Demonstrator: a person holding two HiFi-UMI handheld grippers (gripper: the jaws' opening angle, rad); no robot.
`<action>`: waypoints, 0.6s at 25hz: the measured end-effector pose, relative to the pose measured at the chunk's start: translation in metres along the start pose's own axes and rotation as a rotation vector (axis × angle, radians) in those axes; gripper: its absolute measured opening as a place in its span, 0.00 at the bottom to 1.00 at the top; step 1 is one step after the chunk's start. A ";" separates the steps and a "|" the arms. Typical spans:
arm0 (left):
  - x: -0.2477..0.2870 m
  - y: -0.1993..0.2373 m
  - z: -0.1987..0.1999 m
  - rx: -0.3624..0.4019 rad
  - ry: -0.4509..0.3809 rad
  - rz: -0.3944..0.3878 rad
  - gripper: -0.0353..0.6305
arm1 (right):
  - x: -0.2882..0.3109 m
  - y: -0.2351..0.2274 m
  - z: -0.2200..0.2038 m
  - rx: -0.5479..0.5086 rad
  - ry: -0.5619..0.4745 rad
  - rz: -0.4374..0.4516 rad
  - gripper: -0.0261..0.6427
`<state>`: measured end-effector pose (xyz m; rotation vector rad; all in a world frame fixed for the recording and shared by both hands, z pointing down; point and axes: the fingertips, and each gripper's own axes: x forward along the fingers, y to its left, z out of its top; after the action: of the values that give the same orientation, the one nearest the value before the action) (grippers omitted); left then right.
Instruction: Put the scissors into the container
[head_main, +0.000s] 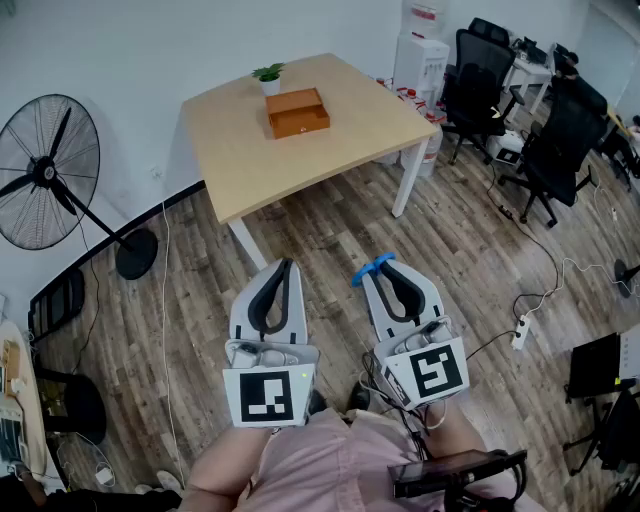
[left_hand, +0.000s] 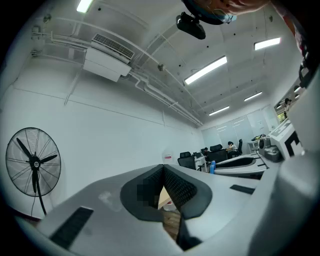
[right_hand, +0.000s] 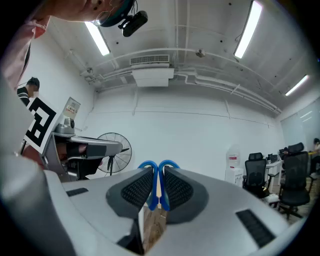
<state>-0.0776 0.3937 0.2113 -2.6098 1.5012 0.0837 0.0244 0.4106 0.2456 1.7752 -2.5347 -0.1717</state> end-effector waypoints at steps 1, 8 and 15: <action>0.000 -0.001 -0.001 0.001 0.002 0.000 0.06 | -0.001 -0.001 -0.001 -0.002 -0.001 0.000 0.15; 0.010 -0.016 -0.005 0.011 0.008 -0.001 0.06 | -0.004 -0.014 -0.005 -0.008 -0.003 0.007 0.15; 0.027 -0.037 -0.004 0.020 0.006 0.013 0.06 | -0.009 -0.041 -0.004 0.034 -0.033 0.036 0.15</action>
<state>-0.0318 0.3886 0.2155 -2.5867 1.5137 0.0616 0.0661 0.4048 0.2455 1.7517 -2.6060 -0.1590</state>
